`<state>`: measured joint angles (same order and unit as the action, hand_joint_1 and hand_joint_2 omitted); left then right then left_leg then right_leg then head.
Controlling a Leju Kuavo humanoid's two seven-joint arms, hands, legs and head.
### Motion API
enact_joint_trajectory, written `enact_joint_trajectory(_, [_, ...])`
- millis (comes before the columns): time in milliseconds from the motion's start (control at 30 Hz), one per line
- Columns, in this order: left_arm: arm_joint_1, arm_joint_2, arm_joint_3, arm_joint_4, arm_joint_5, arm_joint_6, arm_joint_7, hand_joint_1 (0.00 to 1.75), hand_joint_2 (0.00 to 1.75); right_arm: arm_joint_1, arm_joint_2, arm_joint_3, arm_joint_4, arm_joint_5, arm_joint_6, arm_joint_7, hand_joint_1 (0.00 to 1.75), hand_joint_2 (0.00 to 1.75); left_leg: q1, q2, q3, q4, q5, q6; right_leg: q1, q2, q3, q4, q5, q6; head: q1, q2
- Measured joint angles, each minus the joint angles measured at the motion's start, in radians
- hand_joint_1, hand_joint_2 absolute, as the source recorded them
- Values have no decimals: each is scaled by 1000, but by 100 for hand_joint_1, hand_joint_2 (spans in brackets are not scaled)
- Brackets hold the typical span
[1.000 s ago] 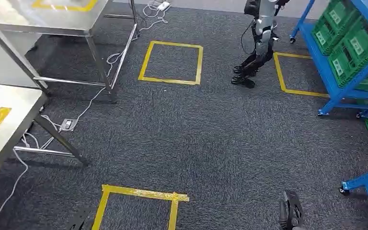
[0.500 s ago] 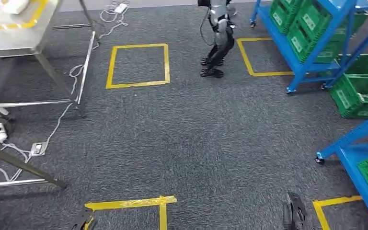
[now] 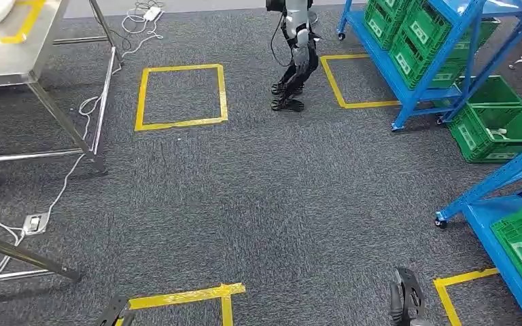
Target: Take the parts from the cabinet and place them on the table.
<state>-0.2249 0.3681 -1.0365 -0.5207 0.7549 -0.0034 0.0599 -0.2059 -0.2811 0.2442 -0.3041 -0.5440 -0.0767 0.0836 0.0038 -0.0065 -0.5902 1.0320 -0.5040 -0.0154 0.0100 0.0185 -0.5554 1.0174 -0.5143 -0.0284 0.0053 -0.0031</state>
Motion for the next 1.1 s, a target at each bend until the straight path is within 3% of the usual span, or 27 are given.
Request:
enact_joint_trajectory(233, [-7,-7,0,3,2,10,6,0,0,-9,0,29,1,-26,0,-7,0,0,-2,2,2,0,-2,6,-2,0,4,-7,1,9,6,0])
enact_joint_trajectory(300, [-7,-7,0,4,2,7,0,0,0,-8,0,31,1,-36,1,-8,0,0,-3,2,2,0,-3,6,-3,0,4,-7,0,17,6,0])
enact_joint_trajectory(1100, [-14,-21,-1,8,2,17,5,0,0,-24,0,106,-5,-76,-8,0,0,0,-2,2,4,0,-3,6,-3,0,4,-6,-1,18,3,0])
